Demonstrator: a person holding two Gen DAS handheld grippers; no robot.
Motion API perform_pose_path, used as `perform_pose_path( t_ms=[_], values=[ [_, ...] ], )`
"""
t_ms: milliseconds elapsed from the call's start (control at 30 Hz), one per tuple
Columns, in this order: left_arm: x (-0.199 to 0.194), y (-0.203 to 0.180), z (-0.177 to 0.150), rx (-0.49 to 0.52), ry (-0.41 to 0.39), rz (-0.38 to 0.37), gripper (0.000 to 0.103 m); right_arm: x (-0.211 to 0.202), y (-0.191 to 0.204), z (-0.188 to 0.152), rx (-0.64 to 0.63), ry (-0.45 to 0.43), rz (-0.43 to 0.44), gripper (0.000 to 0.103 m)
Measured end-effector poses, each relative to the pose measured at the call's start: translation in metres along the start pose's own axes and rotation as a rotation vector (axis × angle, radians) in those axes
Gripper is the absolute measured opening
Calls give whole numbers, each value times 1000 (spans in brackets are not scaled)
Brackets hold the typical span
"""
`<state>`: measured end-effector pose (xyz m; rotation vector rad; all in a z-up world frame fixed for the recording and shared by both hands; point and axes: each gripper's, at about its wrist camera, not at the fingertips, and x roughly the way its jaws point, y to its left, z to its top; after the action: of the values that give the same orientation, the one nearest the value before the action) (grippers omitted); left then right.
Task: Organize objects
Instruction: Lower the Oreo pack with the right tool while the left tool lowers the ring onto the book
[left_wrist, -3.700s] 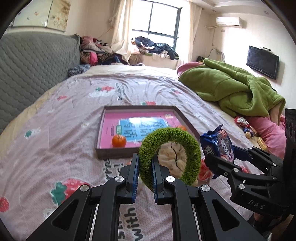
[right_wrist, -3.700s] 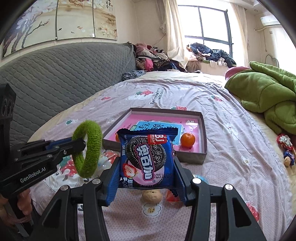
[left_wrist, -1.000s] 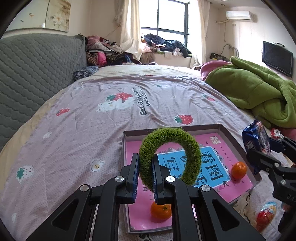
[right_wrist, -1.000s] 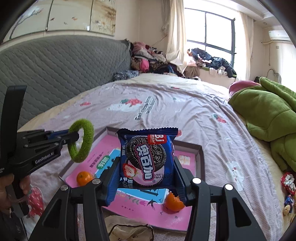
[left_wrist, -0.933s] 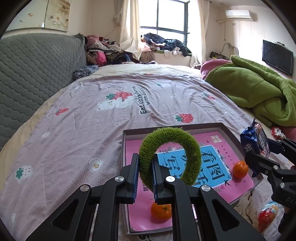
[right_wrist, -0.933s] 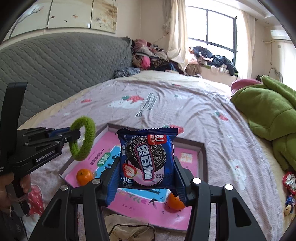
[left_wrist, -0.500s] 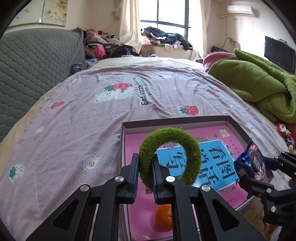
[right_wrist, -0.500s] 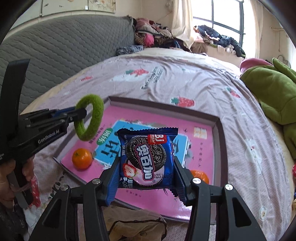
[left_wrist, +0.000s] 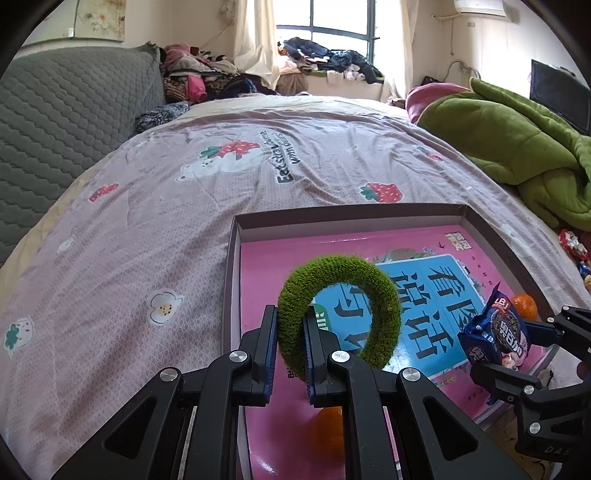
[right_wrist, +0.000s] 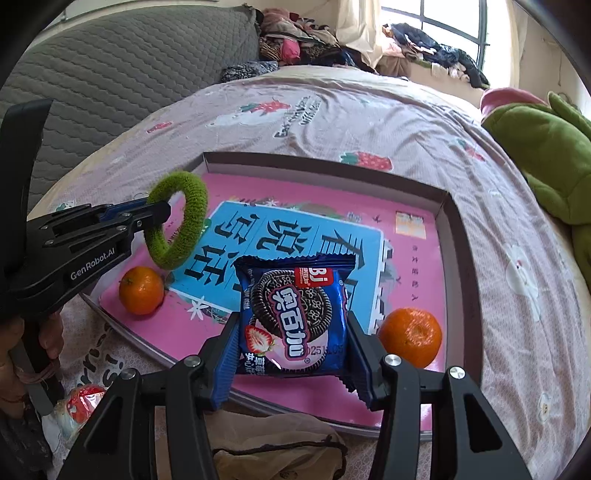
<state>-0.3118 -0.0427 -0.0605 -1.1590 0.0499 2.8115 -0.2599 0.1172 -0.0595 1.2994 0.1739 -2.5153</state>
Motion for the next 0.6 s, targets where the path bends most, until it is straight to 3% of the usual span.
perform_pose_path(
  t_ms=[600],
  values=[
    [10, 1, -5, -5, 43, -1, 14, 10, 0, -3, 4, 65, -21, 53]
  ],
)
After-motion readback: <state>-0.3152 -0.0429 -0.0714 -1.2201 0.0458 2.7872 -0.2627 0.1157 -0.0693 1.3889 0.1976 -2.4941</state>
